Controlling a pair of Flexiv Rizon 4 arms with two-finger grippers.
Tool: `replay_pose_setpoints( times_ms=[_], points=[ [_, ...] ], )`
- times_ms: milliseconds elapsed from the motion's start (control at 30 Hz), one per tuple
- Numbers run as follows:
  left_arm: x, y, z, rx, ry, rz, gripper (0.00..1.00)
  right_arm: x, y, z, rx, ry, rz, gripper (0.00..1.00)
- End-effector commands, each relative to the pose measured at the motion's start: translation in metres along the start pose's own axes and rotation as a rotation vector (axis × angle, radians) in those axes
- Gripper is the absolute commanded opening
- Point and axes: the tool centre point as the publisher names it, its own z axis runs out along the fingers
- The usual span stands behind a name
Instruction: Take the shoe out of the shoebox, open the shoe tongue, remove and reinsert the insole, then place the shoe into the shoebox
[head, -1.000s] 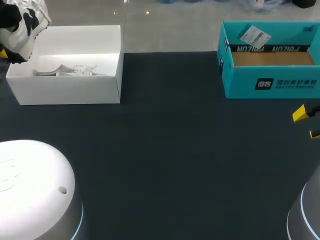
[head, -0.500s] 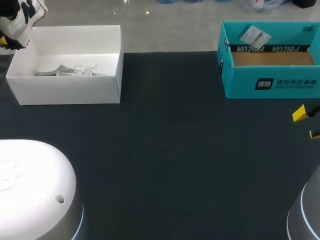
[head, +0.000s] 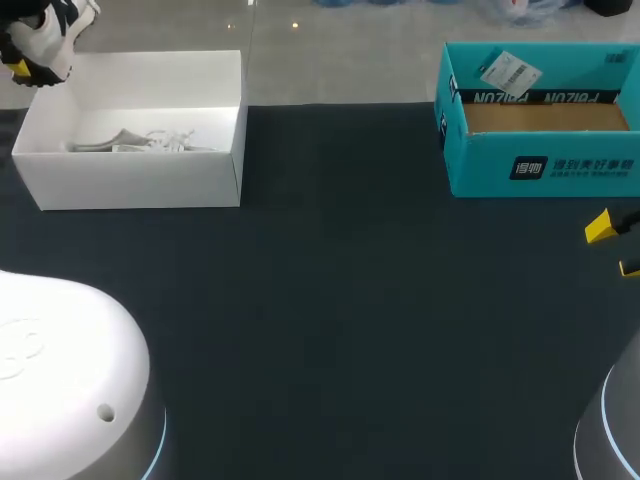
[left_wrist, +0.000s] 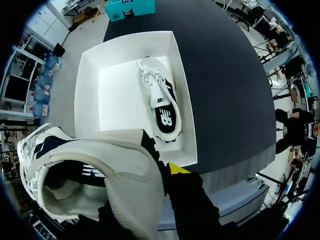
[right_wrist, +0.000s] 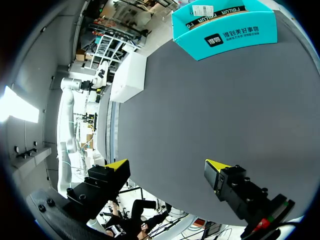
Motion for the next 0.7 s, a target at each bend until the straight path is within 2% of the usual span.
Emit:
replay_pose_setpoints(
  times_ms=[33,300,400,467,533,633,700],
  points=[
    [-0.008,0.002,-0.002,0.004,0.036,0.001,0.0,0.0,-0.002,0.0,-0.003,0.0,0.001,1.0],
    [-0.008,0.002,-0.002,0.004,0.036,0.001,0.0,0.0,-0.002,0.0,-0.003,0.0,0.001,1.0],
    [-0.008,0.003,-0.008,0.025,-0.018,0.348,0.0,0.0,-0.002,0.0,-0.003,0.0,0.001,1.0],
    [-0.004,0.004,-0.013,0.078,-0.034,0.654,0.0,0.0,-0.002,0.0,-0.003,0.0,0.001,1.0],
    [-0.007,0.006,-0.018,0.07,0.024,0.861,0.0,0.0,-0.002,0.0,-0.003,0.0,0.001,1.0],
    [-0.009,0.007,-0.025,0.036,0.207,1.155,0.0,0.0,-0.002,0.0,-0.003,0.0,0.001,1.0],
    [-0.009,0.007,-0.025,0.036,0.207,1.155,0.0,0.0,-0.002,0.0,-0.003,0.0,0.001,1.0]
  ],
)
